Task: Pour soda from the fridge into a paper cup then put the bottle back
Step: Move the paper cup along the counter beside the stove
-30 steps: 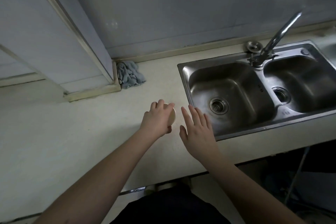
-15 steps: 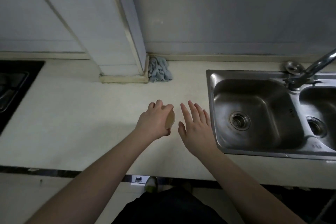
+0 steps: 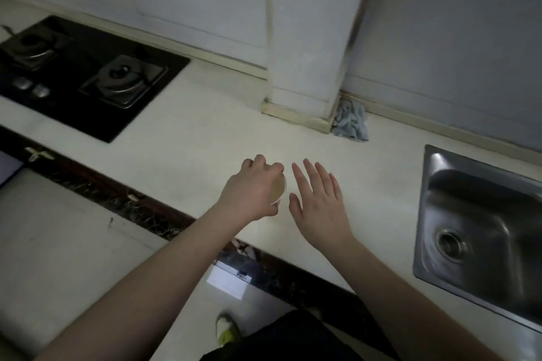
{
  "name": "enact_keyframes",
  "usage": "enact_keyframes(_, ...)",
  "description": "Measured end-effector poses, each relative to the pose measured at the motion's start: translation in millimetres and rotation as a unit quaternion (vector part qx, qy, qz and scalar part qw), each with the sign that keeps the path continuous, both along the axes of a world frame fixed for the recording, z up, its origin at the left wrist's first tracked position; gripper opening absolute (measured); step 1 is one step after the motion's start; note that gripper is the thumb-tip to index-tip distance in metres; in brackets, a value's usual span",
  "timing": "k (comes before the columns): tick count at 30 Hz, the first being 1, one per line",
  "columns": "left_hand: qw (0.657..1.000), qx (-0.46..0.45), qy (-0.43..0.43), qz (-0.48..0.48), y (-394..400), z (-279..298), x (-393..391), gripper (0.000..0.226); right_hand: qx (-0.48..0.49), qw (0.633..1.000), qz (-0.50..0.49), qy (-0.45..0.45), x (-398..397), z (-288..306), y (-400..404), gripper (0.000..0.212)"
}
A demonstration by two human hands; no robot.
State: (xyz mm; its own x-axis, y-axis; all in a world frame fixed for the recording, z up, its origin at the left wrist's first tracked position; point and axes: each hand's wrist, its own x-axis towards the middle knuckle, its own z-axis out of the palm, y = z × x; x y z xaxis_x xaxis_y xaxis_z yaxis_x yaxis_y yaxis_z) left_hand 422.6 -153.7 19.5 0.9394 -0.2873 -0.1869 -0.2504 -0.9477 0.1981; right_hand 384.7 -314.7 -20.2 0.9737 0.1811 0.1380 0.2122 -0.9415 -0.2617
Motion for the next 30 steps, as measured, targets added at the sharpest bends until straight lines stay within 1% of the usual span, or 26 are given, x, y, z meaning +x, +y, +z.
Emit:
enact_keyframes(7,0.998,-0.021,-0.028,0.058,117.0,6.2,-27.5,0.066,-0.001,0.997,0.077,-0.003,-3.0,5.2,113.3,0.054)
enact_keyframes(14,0.994,-0.009,-0.035,0.100,212.3,10.6,-40.1,0.070,-0.004,0.993,0.115,0.001,1.3,7.9,204.2,0.055)
enact_keyframes(18,0.993,0.003,-0.025,0.117,248.9,13.5,-36.1,0.070,-0.013,0.992,0.123,0.004,11.4,13.6,237.4,0.057)
enact_keyframes(24,0.991,0.002,-0.022,0.133,286.9,10.6,-11.3,0.070,-0.013,0.989,0.146,0.013,41.7,13.3,265.3,0.057)
enact_keyframes(30,0.988,-0.003,-0.037,0.152,315.7,1.2,30.6,0.065,0.029,0.986,0.160,0.029,94.1,3.9,301.4,0.057)
